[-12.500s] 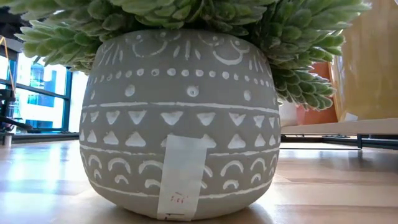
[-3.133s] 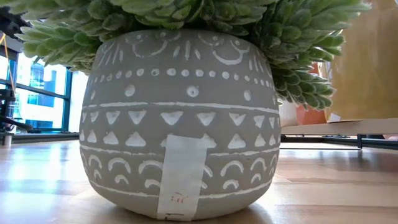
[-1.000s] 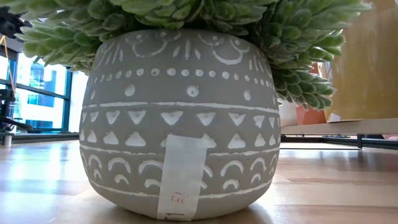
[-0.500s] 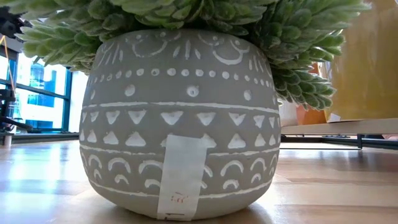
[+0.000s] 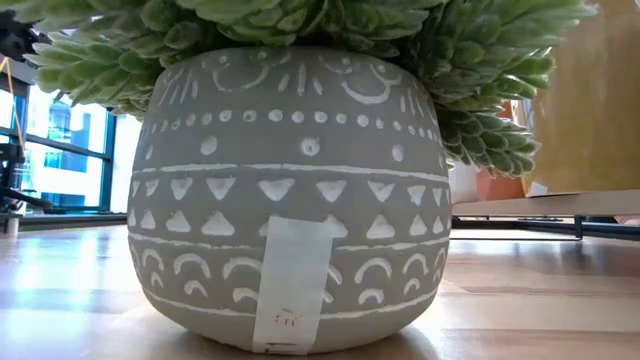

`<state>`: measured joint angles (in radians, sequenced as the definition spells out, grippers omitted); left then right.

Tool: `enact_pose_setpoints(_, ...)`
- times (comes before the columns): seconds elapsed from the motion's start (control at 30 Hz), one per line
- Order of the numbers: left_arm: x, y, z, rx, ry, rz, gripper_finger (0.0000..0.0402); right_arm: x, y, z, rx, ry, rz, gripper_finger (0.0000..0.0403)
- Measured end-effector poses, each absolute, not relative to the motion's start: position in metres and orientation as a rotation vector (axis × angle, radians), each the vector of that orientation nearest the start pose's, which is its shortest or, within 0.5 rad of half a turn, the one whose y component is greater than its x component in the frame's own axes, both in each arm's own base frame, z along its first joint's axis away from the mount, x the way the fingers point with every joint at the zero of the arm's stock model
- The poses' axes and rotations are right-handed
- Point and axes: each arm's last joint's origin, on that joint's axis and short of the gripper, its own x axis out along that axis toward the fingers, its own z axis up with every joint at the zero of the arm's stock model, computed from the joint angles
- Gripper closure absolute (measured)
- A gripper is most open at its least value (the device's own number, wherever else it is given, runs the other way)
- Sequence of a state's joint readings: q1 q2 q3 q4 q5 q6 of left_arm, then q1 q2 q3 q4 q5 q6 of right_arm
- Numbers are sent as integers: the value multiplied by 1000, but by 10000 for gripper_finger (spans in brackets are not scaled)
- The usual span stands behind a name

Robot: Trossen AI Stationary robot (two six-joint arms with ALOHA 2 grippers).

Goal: Place coffee mugs
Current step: Adjust the mugs on the shelf

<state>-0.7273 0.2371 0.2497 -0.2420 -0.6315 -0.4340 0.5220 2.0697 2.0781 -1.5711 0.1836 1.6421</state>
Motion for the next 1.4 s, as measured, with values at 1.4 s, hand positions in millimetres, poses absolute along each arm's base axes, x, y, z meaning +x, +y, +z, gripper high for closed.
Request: enact_pose_setpoints(1.4, 83, -53, 208, -294, 217, -124, 204, 342, 191, 301, 812, 1293, -883, 403)
